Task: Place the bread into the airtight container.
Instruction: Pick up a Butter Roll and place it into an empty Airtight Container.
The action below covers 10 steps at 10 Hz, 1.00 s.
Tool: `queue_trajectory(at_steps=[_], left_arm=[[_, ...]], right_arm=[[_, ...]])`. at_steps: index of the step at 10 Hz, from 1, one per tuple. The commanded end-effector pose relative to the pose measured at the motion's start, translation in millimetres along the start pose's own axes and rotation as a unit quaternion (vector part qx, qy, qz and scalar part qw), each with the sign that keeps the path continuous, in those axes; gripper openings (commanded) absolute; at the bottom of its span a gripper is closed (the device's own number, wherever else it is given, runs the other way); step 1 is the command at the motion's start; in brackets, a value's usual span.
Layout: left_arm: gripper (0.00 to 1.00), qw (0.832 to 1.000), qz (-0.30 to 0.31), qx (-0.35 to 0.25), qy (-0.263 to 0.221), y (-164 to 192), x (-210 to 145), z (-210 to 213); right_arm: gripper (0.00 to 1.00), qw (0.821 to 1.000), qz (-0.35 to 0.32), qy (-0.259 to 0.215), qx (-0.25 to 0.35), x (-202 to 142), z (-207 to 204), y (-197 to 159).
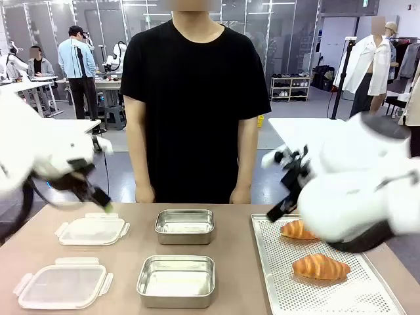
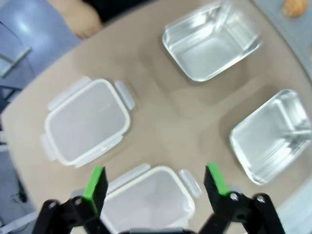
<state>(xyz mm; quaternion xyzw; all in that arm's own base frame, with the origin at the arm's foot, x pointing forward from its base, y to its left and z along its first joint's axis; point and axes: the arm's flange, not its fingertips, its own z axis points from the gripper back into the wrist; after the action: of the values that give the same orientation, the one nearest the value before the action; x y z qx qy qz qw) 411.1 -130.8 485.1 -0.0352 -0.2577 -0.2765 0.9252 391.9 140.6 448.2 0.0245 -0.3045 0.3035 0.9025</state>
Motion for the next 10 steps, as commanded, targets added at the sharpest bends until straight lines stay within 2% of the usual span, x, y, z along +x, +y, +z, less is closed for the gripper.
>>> queue_trajectory(at_steps=[1,2,3,4,5,6,7,8,10], left_arm=[[1.00,1.000,0.006,-0.019,-0.016,34.8,35.3,96.9],[1.00,0.999,0.005,-0.032,-0.021,44.2,42.5,145.9],[1.00,0.999,0.010,-0.032,-0.028,54.9,45.8,199.2],[1.00,0.998,0.016,-0.020,-0.049,64.7,44.4,249.5],[1.00,0.998,0.025,-0.017,-0.059,69.8,42.3,293.1],[1.00,0.998,0.037,-0.012,-0.059,70.5,38.7,323.0],[1.00,0.996,0.043,-0.002,-0.080,70.6,32.5,347.5],[1.00,0.994,0.056,0.013,-0.091,68.9,22.5,369.6],[1.00,0.992,0.058,0.032,-0.107,63.4,2.1,395.7]], right_arm=[[1.00,0.999,-0.007,-0.028,0.038,28.4,103.6,-46.8],[1.00,0.999,0.000,-0.024,0.030,30.8,150.3,-60.7],[1.00,0.999,0.008,-0.047,0.027,25.7,199.4,-74.2],[1.00,0.997,0.018,-0.071,0.038,13.5,241.6,-86.4],[1.00,0.997,0.022,-0.069,0.024,-1.6,278.6,-96.9],[1.00,0.997,0.018,-0.073,0.033,-14.7,308.1,-101.1],[1.00,0.996,0.020,-0.075,0.038,-27.1,334.7,-100.9],[1.00,0.997,0.013,-0.059,0.042,-37.3,358.4,-98.9],[1.00,0.998,0.012,-0.058,0.000,-49.6,391.2,-94.2]])
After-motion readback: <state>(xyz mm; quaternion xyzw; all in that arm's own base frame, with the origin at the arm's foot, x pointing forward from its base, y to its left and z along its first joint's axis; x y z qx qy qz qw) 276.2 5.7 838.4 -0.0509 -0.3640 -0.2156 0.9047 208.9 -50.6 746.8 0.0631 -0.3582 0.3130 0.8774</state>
